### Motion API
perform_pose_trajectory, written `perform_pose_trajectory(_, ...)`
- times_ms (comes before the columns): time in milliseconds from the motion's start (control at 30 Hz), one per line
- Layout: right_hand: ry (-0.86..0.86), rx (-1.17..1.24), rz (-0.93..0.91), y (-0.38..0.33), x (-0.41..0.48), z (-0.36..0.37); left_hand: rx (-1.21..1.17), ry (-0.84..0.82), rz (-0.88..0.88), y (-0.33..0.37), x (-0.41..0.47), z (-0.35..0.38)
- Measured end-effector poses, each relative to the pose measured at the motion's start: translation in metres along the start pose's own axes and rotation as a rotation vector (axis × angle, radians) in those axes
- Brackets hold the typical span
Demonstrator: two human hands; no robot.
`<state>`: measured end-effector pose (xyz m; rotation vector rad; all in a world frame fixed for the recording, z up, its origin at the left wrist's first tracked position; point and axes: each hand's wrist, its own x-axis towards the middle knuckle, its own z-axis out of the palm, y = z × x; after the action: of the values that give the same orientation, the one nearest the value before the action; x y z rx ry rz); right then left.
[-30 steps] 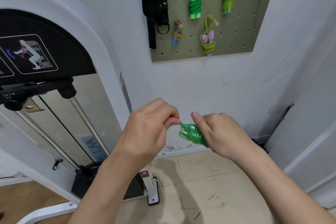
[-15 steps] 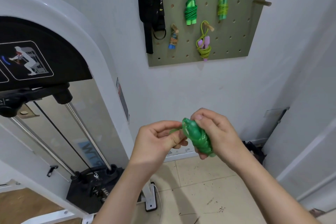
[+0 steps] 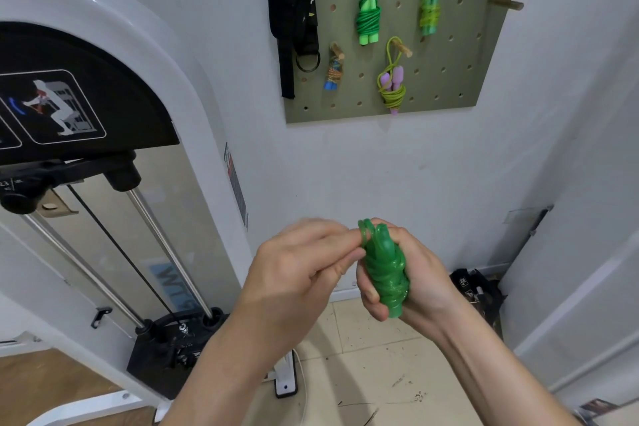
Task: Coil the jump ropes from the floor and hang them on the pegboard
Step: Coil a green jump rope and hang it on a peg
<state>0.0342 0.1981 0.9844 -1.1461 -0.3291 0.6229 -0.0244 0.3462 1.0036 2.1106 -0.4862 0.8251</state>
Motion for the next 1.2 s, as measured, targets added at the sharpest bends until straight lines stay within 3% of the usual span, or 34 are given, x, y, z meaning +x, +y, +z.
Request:
perform_pose_trajectory(200,-0.061,0.085,0.042,0.001,-0.001,0.003,-0.489,0.083,-0.362,0.008,0.005,0.002)
perform_pose_trajectory(400,-0.021,0.227,0.031,0.003,-0.003,0.009,-0.67,0.227,-0.479,0.015,0.006,0.01)
perform_pose_trajectory(900,-0.003,0.088,-0.061,0.017,0.001,0.012,-0.01,0.189,-0.316,0.019,0.006,0.006)
perform_pose_trajectory(1200,0.167,-0.169,-0.198,0.01,-0.004,0.014,-0.311,0.146,-0.558,0.021,0.013,-0.002)
